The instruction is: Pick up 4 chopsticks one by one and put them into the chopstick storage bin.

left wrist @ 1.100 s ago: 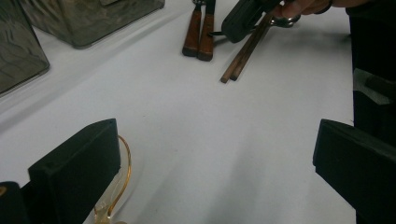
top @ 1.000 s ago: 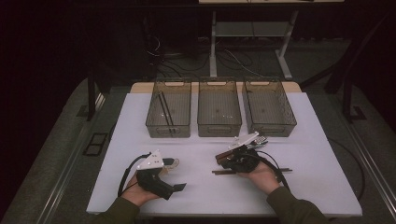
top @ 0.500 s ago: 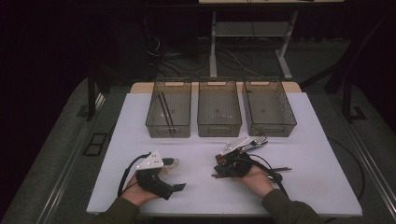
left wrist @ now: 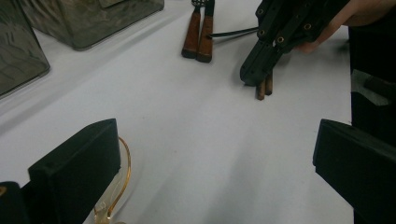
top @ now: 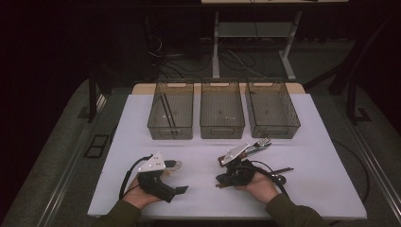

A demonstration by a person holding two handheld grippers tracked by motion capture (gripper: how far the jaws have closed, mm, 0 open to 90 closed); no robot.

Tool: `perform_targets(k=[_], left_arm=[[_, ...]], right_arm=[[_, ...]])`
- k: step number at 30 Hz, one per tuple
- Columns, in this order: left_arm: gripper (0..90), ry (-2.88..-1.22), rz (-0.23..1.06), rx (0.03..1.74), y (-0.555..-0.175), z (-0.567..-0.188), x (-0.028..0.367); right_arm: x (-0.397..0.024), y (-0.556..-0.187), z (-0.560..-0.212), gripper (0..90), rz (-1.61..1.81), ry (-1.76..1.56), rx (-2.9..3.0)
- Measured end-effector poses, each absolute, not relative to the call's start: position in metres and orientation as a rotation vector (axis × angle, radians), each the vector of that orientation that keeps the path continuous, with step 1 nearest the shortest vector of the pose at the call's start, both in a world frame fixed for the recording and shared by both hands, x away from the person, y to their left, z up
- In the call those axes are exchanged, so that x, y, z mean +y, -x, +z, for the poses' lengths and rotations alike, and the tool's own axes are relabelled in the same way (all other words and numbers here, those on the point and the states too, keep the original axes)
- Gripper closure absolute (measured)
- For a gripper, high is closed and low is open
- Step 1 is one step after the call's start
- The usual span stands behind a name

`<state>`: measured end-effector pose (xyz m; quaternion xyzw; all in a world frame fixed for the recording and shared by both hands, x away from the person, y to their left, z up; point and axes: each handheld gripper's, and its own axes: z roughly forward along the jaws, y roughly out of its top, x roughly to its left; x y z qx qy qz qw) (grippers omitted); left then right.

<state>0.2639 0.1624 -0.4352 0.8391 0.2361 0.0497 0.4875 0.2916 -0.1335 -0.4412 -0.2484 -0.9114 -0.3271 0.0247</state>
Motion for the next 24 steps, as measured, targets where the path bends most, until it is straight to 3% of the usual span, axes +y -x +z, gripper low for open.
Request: perform_targets(k=[5, 7, 12, 16, 19, 22, 24], left_arm=[[0.0, -2.04, 0.123, 0.574, -0.264, -0.435, 0.162], [0.0, -2.039, 0.128, 0.578, -0.264, -0.435, 0.162], [0.4, -2.036, 0.121, 0.59, -0.264, -0.435, 0.162], [1.2, -2.038, 0.13, 0.595, -0.264, -0.435, 0.159], [2.3, -2.038, 0.13, 0.597, -0.264, -0.434, 0.159], [5.5, -2.032, 0.139, 0.596, -0.266, -0.433, 0.158], [6.6, -2.032, 0.137, 0.6, -0.266, -0.433, 0.158]], right_arm=[[-0.135, -0.291, -0.44, 87.4, -1.018, 0.766, -2.821], [-0.138, -0.292, -0.437, 79.8, -1.051, 0.798, -2.802], [-0.156, -0.291, -0.428, 48.7, -1.192, 0.858, -2.787], [-0.176, -0.287, -0.427, 31.6, -1.314, 0.923, -2.782], [-0.187, -0.285, -0.427, 29.4, -1.32, 0.987, -2.77], [-0.21, -0.281, -0.424, 19.1, -1.45, 1.011, -2.7], [-0.222, -0.279, -0.424, 18.1, -1.499, 1.015, -2.699]])
